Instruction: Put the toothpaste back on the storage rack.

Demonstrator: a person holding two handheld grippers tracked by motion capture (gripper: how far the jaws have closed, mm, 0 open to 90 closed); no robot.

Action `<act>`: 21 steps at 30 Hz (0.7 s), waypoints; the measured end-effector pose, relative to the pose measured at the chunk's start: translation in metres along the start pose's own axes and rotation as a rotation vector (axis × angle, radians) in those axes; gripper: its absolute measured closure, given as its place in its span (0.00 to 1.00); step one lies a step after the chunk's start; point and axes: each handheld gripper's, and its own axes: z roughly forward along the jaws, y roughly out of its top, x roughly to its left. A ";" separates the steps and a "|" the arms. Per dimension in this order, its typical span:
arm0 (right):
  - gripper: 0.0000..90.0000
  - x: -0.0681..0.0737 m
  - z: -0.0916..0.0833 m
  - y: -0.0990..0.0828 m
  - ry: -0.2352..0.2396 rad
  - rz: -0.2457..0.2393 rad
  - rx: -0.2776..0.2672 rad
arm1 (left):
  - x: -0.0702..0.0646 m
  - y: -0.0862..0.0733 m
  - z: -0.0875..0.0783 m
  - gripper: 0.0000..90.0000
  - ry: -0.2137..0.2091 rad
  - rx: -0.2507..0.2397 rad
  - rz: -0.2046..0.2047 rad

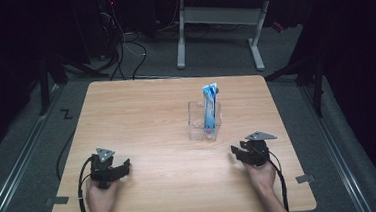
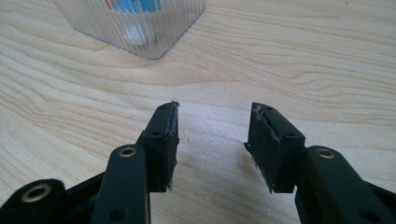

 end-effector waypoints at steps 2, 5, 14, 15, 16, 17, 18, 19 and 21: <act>0.59 0.000 0.001 0.000 0.001 -0.007 -0.001 | 0.000 0.000 0.000 0.26 0.000 -0.001 -0.001; 0.59 0.002 0.003 -0.001 -0.003 -0.019 0.006 | 0.000 0.000 0.000 0.26 0.000 0.000 0.000; 0.58 0.005 0.007 -0.002 -0.011 -0.030 0.019 | 0.000 0.000 0.000 0.26 0.000 0.000 0.001; 0.58 0.006 0.008 -0.003 -0.012 -0.031 0.017 | 0.000 0.000 0.000 0.26 0.000 0.000 0.001; 0.58 0.006 0.008 -0.004 -0.016 -0.029 0.014 | 0.000 0.000 0.000 0.26 0.000 0.000 0.001; 0.58 0.006 0.008 -0.005 -0.016 -0.030 0.011 | 0.000 0.000 0.000 0.26 0.001 -0.001 0.001; 0.58 0.005 0.008 -0.005 -0.016 -0.031 0.006 | 0.000 0.000 0.000 0.26 0.001 -0.001 0.001; 0.58 0.005 0.008 -0.006 -0.014 -0.030 0.003 | 0.000 0.000 0.000 0.26 0.001 -0.001 0.001; 0.58 0.005 0.008 -0.006 -0.017 -0.031 0.004 | 0.000 0.000 0.000 0.26 0.000 0.000 0.001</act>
